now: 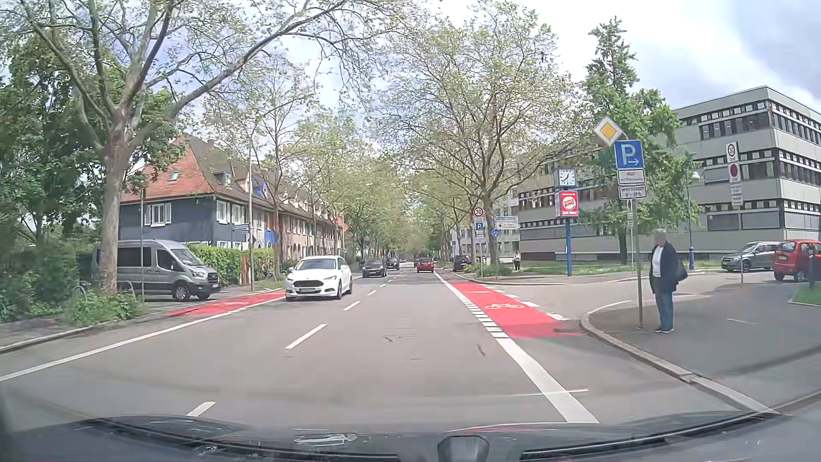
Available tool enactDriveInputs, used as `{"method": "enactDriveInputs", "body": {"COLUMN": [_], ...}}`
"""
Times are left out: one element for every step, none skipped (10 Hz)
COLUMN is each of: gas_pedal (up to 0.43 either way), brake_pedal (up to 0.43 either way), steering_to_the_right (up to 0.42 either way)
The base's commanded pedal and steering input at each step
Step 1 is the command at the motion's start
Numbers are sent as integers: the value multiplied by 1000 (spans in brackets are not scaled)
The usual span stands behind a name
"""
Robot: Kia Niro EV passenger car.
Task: Follow the waypoints while adhering to traffic rules and regulations
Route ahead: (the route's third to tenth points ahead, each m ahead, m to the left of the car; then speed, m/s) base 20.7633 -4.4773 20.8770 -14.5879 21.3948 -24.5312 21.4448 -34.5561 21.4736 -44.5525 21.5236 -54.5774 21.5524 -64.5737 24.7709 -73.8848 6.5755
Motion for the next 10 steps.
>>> {"method": "enactDriveInputs", "body": {"gas_pedal": [0, 0, 0, 0, 0, 0, 0, 0, 0, 0], "brake_pedal": [201, 207, 207, 201, 201, 201, 201, 201, 201, 201], "steering_to_the_right": [0, 0, 0, 0, 1, 3, 6, 10, 18, 33]}}
